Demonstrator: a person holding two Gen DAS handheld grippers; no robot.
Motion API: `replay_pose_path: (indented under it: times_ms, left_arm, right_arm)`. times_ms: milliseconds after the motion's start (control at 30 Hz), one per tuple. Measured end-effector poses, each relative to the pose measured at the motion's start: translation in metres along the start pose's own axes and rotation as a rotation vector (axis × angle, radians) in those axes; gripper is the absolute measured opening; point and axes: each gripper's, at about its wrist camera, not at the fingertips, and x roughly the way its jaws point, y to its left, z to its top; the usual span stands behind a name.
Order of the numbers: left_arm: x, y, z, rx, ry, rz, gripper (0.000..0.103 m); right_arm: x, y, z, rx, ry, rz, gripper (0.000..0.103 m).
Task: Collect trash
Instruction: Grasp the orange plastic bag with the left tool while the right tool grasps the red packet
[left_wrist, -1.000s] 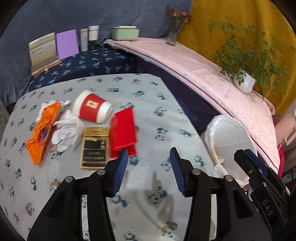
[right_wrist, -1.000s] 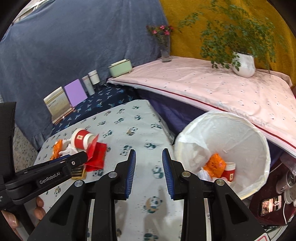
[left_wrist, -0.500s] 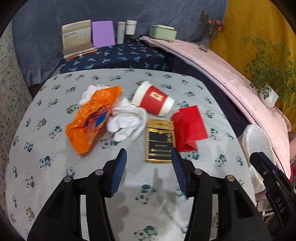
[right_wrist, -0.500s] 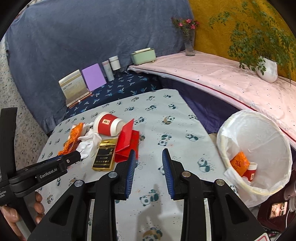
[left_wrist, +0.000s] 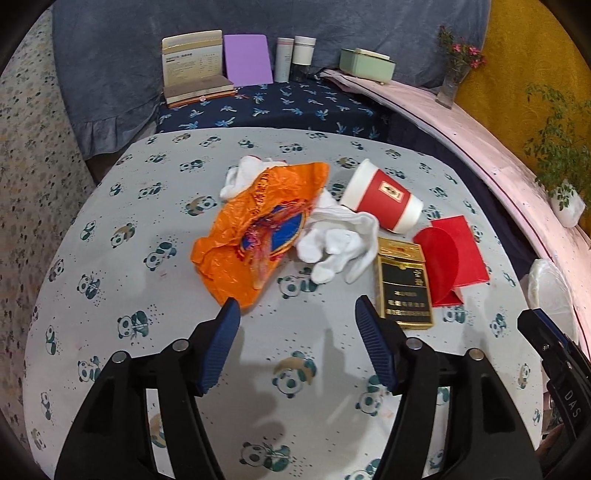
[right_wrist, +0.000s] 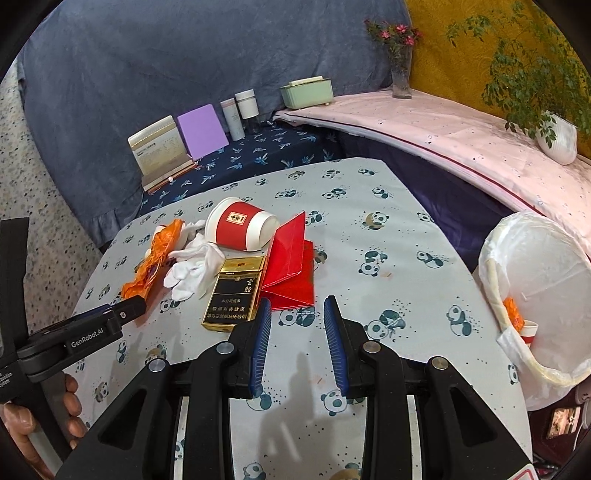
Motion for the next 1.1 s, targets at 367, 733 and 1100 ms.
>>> replay_pose_path:
  times_ms: [367, 733, 1100]
  left_arm:
    - [0.03, 0.026, 0.018, -0.013, -0.011, 0.073, 0.088]
    - [0.063, 0.037, 0.032, -0.005, 0.019, 0.068, 0.077]
    - [0.058, 0.025, 0.035, 0.03, 0.004, 0.017, 0.016]
  right_arm:
    - [0.044, 0.005, 0.006, 0.022, 0.043, 0.022, 0.043]
    - [0.083, 0.027, 0.019, 0.003, 0.071, 0.06, 0.044]
    - [0.098, 0.028, 0.019, -0.017, 0.097, 0.064, 0.006]
